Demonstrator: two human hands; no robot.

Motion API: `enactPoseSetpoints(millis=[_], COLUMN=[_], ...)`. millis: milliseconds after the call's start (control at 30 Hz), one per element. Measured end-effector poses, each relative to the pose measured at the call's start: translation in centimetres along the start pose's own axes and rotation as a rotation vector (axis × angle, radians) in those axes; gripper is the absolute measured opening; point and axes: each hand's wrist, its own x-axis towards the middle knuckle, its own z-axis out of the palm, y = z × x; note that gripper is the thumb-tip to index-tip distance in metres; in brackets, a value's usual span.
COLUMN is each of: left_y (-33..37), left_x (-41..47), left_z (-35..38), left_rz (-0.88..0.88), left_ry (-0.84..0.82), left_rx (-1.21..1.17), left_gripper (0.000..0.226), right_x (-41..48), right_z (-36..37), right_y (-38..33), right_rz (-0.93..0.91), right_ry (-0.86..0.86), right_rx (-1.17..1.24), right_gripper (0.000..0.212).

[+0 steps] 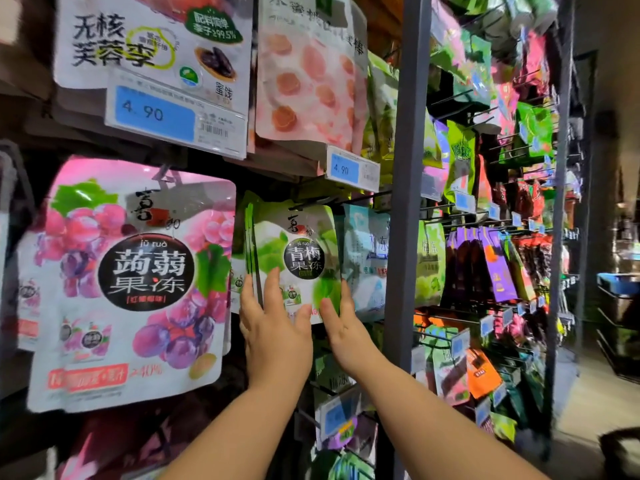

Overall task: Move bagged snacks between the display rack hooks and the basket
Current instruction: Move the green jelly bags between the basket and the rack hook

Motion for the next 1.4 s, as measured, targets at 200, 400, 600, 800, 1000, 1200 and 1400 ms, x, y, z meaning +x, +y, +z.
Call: enactPoseSetpoints(millis=[200, 400, 600, 800, 1000, 1200, 1400], left_y=[0.6, 1.4, -0.5, -3.7, -5.7, -7.0, -7.1], left_x=[-1.8, -6.6, -18.3, -28.5, -32.1, -33.1, -33.5], left_z=[-0.2, -0.3, 3.2, 7.2, 9.4, 10.3, 10.6], left_rz=[-0.014, 0.183, 0.209, 0.188, 0.545, 0.757, 0.792], left_ry=[0.041, 0.075, -0.452, -1.012, -1.062, -0.907, -0.871], left_rx=[0.021, 0.012, -0.041, 0.034, 0.225, 0.213, 0.192], left_gripper=[0.056, 0.057, 0.054, 0.045, 0.053, 0.041, 0.047], right_x=[-2.5, -9.4, -20.5, -31.5, -38.2, -41.5, -41.9], right_z=[-0.5, -3.5, -9.7, -17.0, -21.7, -23.1, -23.8], right_y=[0.1, 0.5, 7.8, 16.8, 20.3, 22.9, 23.1], right_rz=[-0.015, -0.071, 0.136, 0.604, 0.832, 1.025, 1.174], right_ry=[0.018, 0.044, 0.087, -0.025, -0.201, -0.182, -0.256], right_rx=[-0.041, -0.024, -0.153, -0.501, -0.725, -0.852, -0.874], right_gripper=[0.073, 0.051, 0.018, 0.015, 0.004, 0.025, 0.03])
